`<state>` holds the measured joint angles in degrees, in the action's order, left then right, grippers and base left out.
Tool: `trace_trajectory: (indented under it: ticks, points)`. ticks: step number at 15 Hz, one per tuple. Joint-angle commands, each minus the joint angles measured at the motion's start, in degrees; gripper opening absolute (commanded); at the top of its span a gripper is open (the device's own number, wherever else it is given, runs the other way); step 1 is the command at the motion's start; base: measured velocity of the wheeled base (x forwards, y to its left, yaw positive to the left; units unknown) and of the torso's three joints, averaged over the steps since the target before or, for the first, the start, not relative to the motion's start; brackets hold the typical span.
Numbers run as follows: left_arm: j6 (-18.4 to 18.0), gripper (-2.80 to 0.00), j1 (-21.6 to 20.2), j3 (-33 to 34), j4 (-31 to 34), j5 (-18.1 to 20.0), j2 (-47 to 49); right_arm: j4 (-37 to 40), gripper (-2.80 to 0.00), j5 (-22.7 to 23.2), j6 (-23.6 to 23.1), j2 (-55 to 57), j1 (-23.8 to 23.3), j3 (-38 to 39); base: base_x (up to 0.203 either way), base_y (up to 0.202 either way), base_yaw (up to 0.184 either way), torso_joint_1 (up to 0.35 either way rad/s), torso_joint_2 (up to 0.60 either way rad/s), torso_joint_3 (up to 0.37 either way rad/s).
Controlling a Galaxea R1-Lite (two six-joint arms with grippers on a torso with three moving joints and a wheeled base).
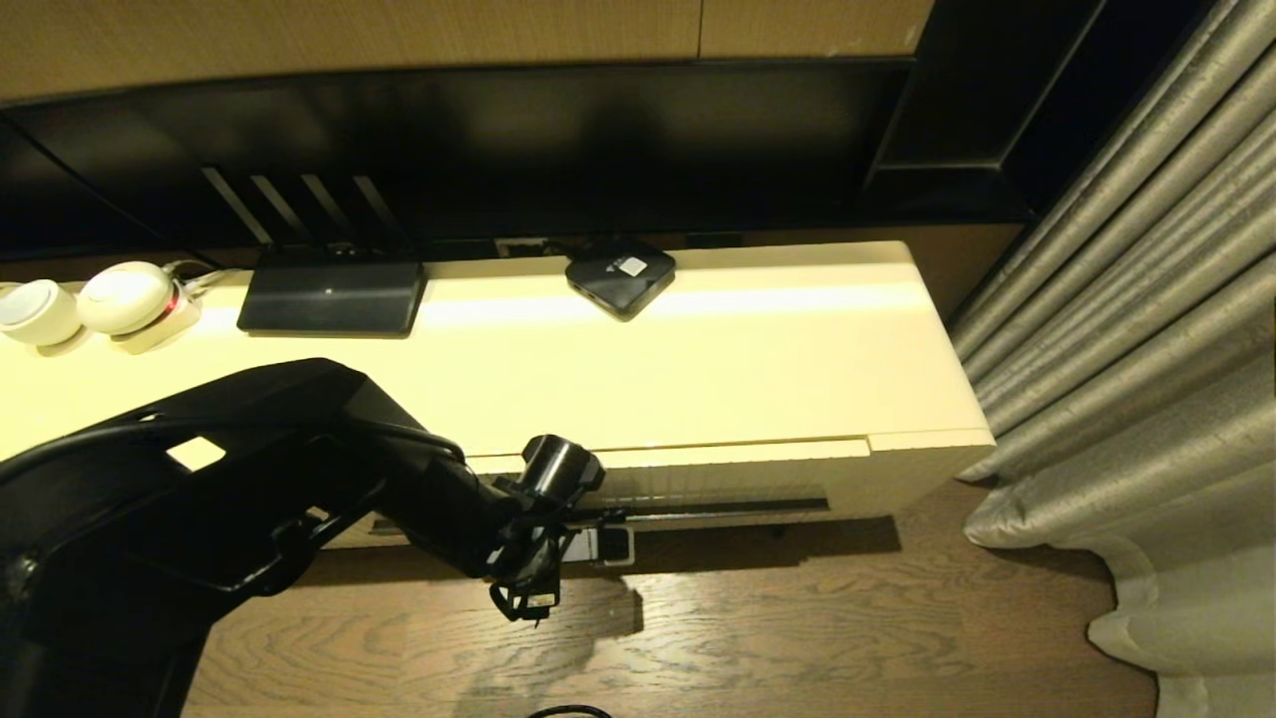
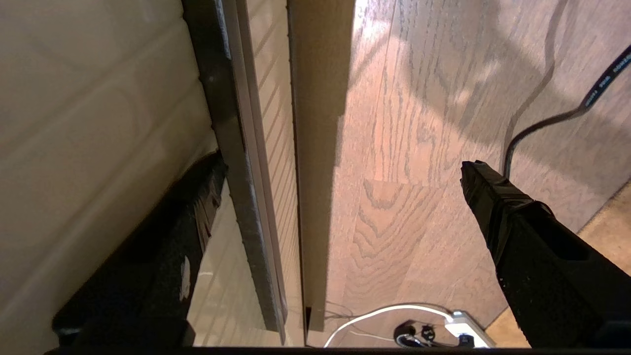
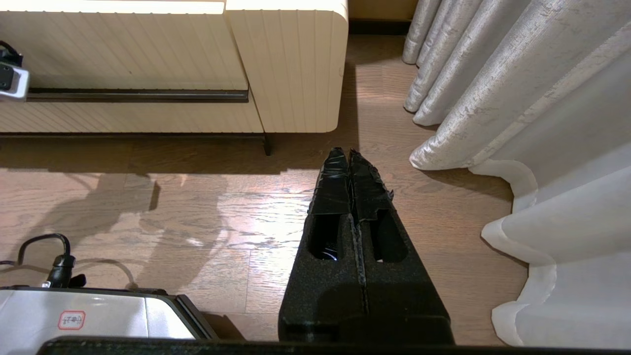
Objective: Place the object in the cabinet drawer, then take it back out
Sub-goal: Open the drawer
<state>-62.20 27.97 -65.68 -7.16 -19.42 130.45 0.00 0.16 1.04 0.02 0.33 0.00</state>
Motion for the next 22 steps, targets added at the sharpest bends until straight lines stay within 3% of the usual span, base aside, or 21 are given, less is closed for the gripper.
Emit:
trace_trajectory:
  ticks: [1, 22]
  points:
    - [-0.5, 0.0, -0.1, -0.1, -0.1, 0.0, 0.4, 0.0, -2.8, 0.0, 0.0, 0.1, 0.0, 0.0, 0.0, 0.0, 0.0, 0.0, 0.0, 0.0]
    - [-0.5, 0.0, -0.1, 5.0, 1.6, 2.3, -1.6, 0.0, -2.8, 0.0, 0.0, 0.1, 0.0, 0.0, 0.0, 0.0, 0.0, 0.0, 0.0, 0.0]
